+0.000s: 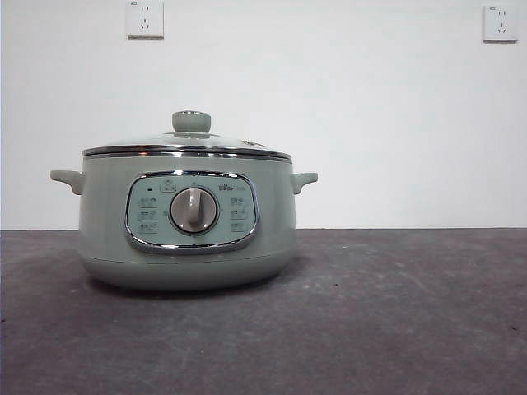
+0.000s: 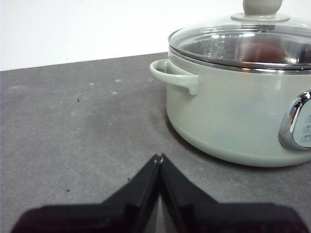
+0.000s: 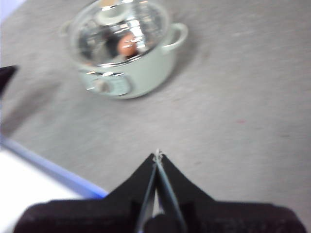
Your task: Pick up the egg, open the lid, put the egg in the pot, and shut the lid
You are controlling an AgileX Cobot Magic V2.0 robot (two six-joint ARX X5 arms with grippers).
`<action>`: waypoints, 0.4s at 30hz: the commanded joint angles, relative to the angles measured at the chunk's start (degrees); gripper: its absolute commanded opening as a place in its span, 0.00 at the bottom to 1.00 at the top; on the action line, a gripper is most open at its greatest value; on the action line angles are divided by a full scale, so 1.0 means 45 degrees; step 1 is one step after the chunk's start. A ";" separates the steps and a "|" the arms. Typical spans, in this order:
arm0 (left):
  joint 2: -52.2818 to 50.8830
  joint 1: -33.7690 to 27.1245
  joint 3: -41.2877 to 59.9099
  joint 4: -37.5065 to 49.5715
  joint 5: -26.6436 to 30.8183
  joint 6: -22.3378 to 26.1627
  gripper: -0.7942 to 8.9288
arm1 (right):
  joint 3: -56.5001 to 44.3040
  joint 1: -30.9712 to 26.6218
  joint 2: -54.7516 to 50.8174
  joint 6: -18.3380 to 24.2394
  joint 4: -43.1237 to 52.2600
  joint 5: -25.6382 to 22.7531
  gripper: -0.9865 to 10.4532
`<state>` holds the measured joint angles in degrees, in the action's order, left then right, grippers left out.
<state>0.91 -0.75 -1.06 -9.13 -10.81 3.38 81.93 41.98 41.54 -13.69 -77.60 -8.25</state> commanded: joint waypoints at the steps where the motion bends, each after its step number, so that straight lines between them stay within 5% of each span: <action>1: 0.0005 -0.0039 0.0136 0.0044 0.0053 -0.0078 0.08 | -0.0131 -0.0554 -0.0136 0.0491 0.0005 -0.1574 0.09; 3: 0.0005 -0.0039 0.0131 0.0044 0.0053 -0.0078 0.08 | -0.0175 -0.1375 -0.0364 0.0767 0.0957 -0.1671 0.09; 12: 0.0005 -0.0039 0.0131 0.0044 0.0068 -0.0078 0.08 | -0.4075 -0.6402 -0.3317 0.2477 0.8252 0.1151 0.09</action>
<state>0.91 -0.75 -1.06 -9.13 -10.66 3.38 67.05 14.52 27.35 -4.56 -42.59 -3.51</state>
